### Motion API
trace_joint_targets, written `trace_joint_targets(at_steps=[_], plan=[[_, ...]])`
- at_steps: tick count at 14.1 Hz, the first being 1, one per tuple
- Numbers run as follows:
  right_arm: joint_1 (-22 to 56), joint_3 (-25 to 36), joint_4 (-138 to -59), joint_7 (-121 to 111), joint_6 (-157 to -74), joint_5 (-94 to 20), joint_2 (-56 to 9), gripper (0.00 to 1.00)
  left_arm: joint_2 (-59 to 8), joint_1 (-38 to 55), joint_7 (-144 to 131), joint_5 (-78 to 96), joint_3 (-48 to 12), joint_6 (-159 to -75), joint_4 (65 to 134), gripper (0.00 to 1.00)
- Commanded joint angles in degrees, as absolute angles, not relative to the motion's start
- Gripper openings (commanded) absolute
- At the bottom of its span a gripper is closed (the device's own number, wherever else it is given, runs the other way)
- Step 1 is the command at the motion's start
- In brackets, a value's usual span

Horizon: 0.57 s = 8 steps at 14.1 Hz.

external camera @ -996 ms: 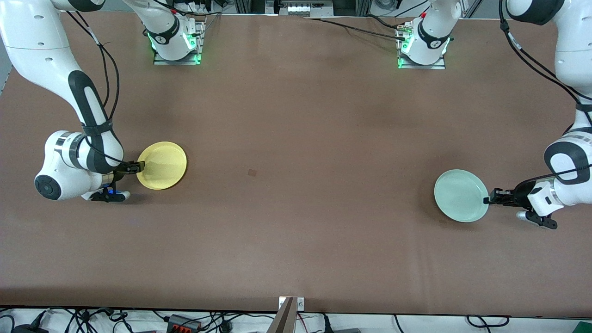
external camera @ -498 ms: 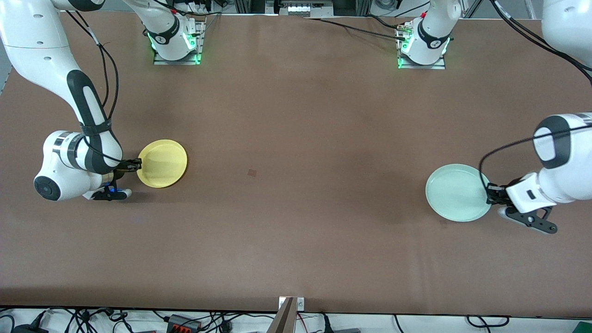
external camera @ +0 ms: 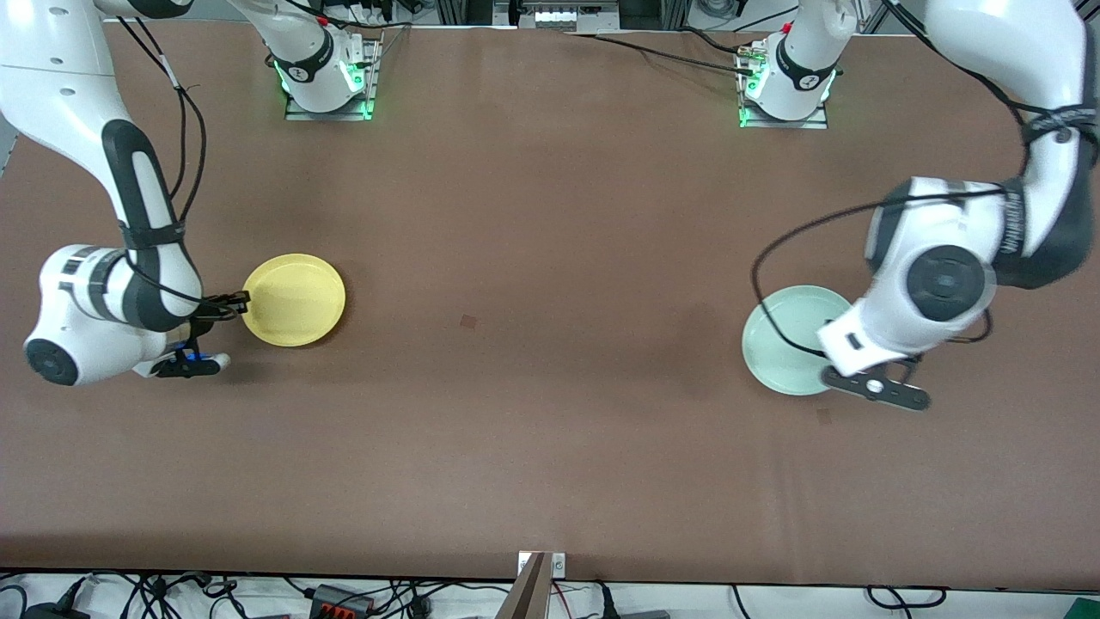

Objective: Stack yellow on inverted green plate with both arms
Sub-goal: 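Grip the yellow plate with the right gripper while the left gripper lifts the green plate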

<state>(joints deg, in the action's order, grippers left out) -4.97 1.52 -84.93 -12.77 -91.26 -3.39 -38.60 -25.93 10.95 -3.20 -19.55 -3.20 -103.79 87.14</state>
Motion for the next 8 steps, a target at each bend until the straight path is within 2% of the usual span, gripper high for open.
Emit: trace_joint_targets(at_steps=[1, 3, 8], plan=[[-4.75, 0.71, -80.78, -14.06, -86.32, -7.96, -37.44, 0.0, -24.61, 17.38, -12.19, -25.55, -2.55, -99.77, 88.15, 0.01], [-5.1, 0.79, -80.42, -13.8, -84.73, -14.48, -37.44, 0.0, -24.78, 24.57, -18.95, -33.45, -2.46, -96.7, 88.33, 0.01], [-3.34, 0.62, -80.33, -11.79, -85.16, -21.08, -37.62, 0.0, -28.82, 38.21, -34.51, -47.35, -2.37, -90.1, 88.24, 0.01]])
